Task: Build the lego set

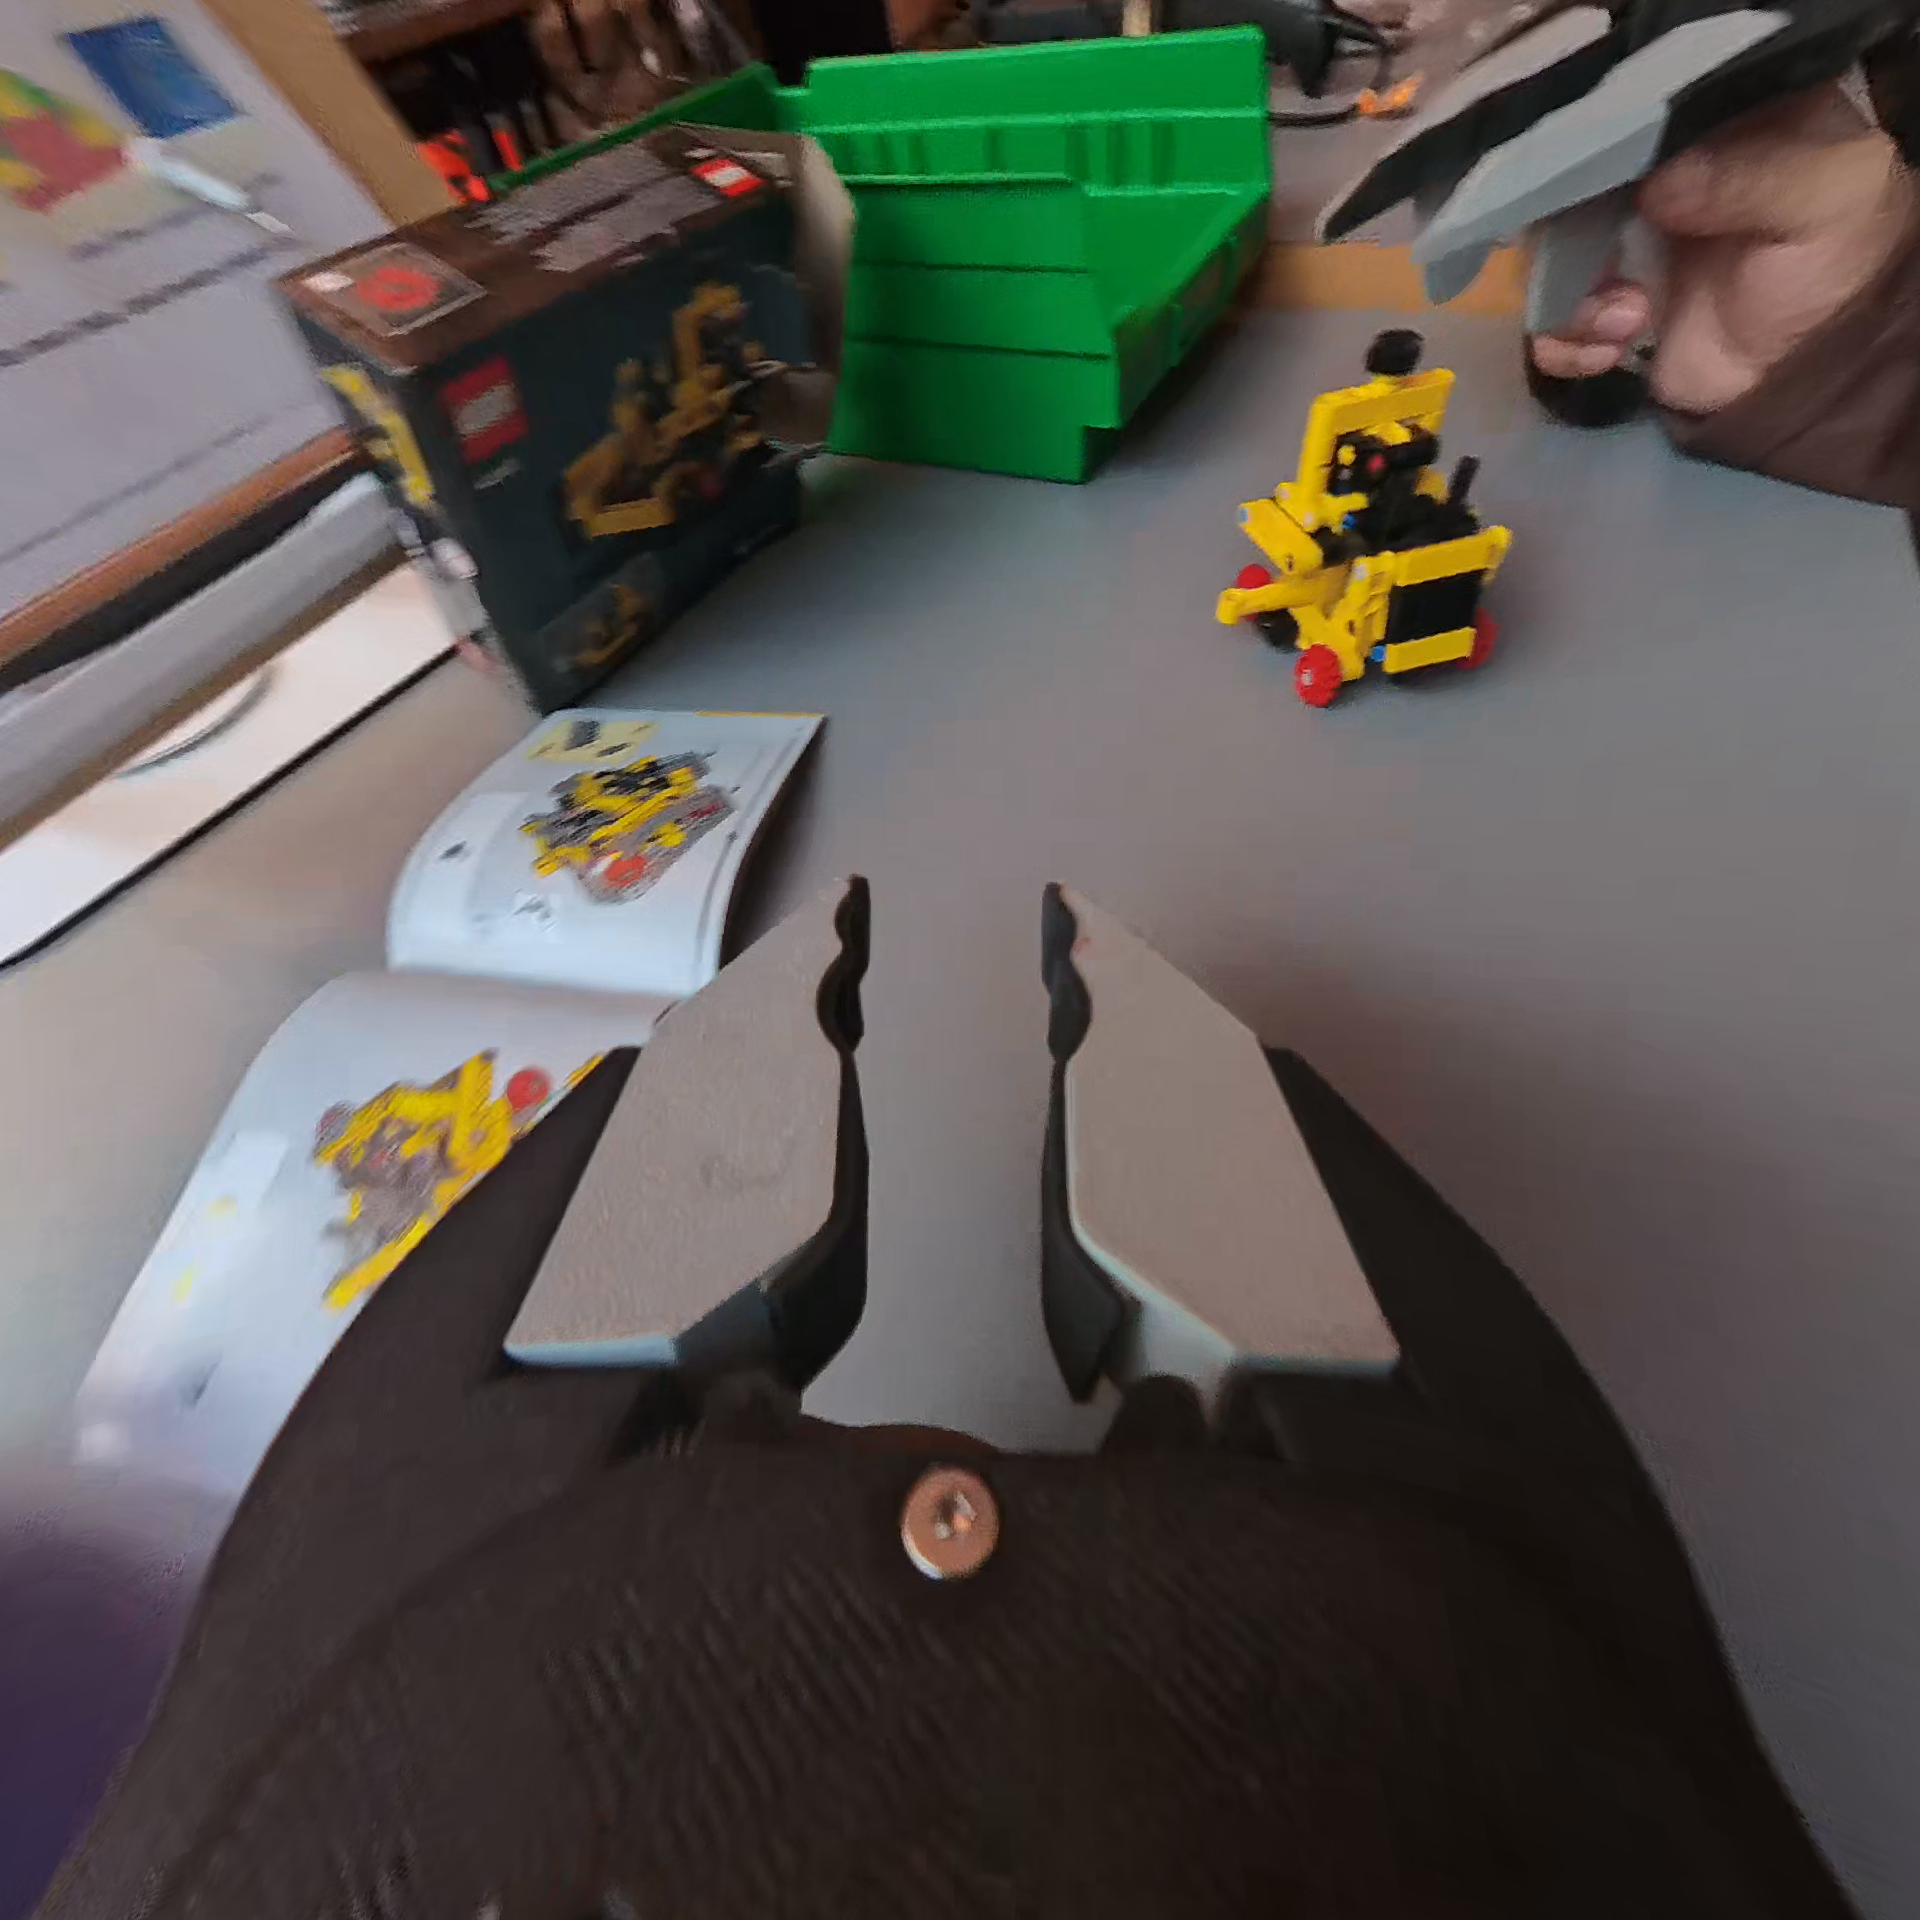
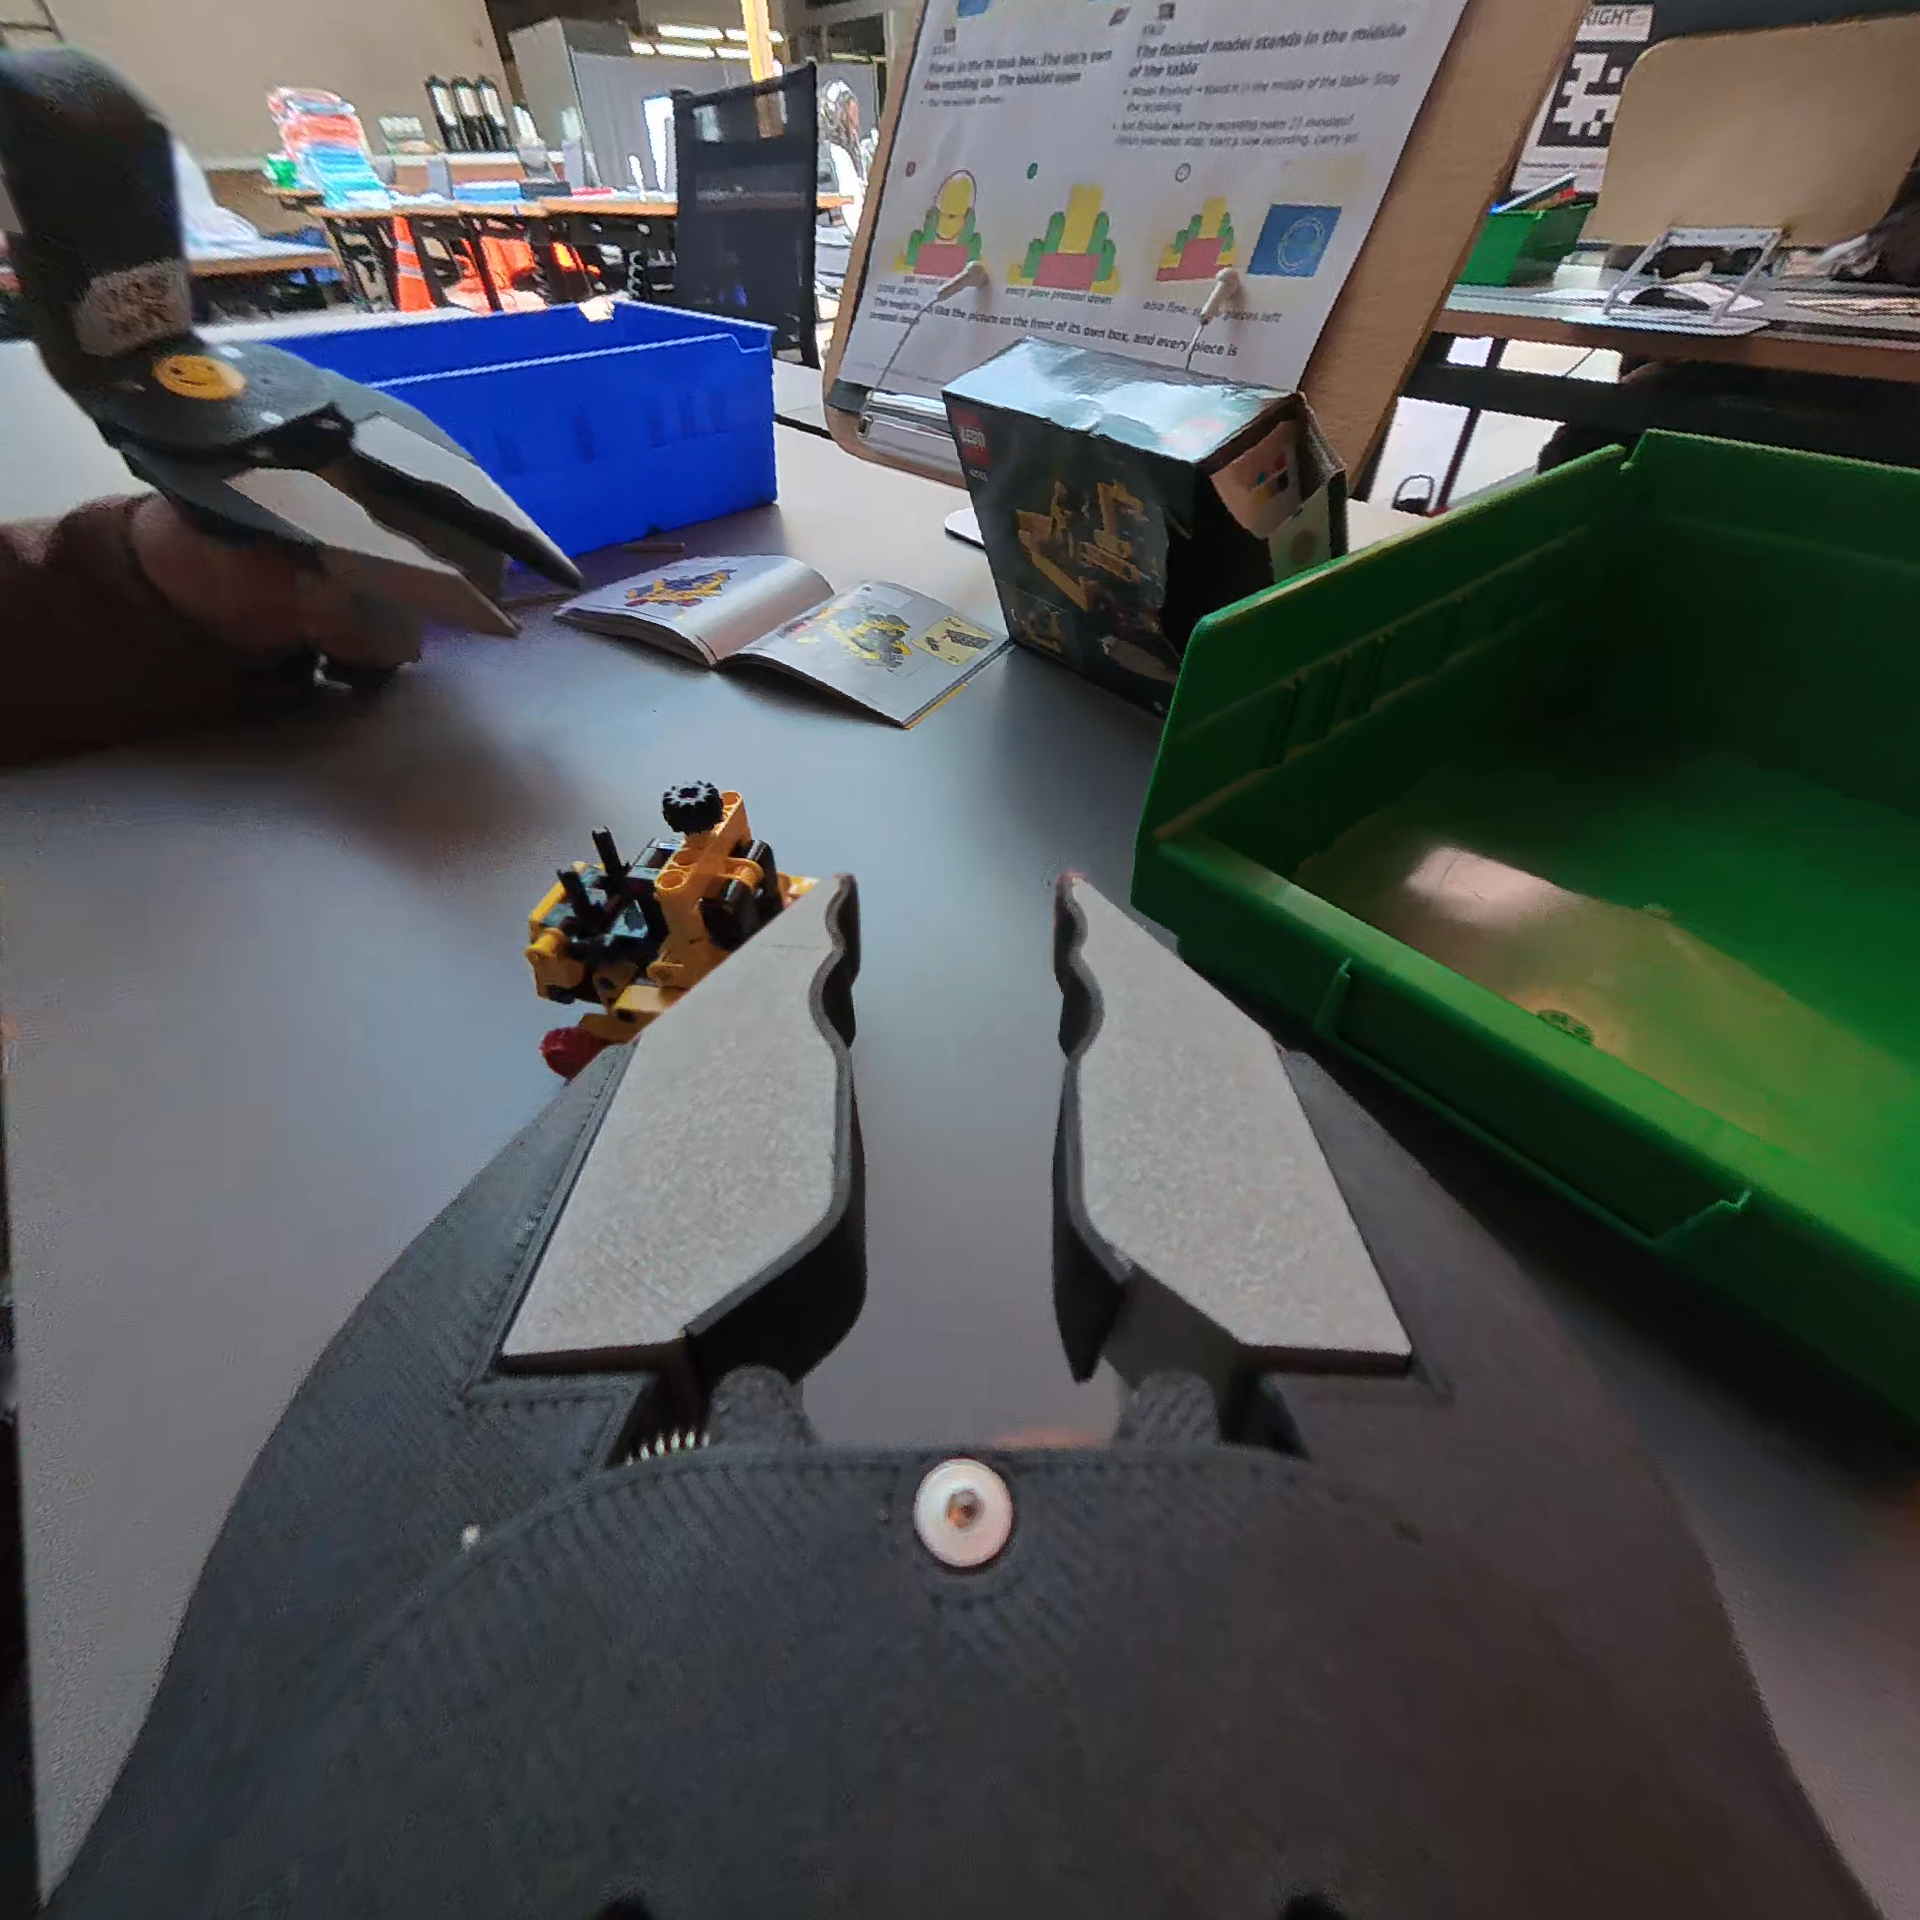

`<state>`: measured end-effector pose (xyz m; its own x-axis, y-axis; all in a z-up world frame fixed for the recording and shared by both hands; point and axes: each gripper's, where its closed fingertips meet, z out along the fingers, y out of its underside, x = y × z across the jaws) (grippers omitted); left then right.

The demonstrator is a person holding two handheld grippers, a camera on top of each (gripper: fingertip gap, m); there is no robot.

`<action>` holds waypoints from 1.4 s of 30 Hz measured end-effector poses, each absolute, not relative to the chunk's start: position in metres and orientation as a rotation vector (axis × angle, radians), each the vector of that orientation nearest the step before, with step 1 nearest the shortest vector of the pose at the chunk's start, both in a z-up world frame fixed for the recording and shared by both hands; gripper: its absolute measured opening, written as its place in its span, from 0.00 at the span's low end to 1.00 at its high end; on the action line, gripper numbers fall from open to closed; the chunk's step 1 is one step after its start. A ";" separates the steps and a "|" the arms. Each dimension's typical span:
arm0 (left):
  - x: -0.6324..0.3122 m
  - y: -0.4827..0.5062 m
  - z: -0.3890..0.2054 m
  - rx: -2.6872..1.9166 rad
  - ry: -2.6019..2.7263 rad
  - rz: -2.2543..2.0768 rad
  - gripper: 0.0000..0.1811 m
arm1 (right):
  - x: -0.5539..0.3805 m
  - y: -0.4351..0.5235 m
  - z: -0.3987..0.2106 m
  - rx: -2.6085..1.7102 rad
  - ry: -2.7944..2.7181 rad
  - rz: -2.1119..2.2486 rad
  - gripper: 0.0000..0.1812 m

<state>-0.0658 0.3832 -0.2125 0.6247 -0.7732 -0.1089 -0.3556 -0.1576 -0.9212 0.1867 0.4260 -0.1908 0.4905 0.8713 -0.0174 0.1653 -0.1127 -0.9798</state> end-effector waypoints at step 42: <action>-0.084 0.345 -0.182 -1.457 0.960 -0.405 0.04 | 0.192 0.467 -0.230 -1.752 -1.018 0.270 0.21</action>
<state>-0.0842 0.3453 -0.1820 0.5879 -0.7519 -0.2984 -0.3105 0.1309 -0.9415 0.1923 0.4668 -0.2303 0.6135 0.7389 0.2787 0.5041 -0.0949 -0.8584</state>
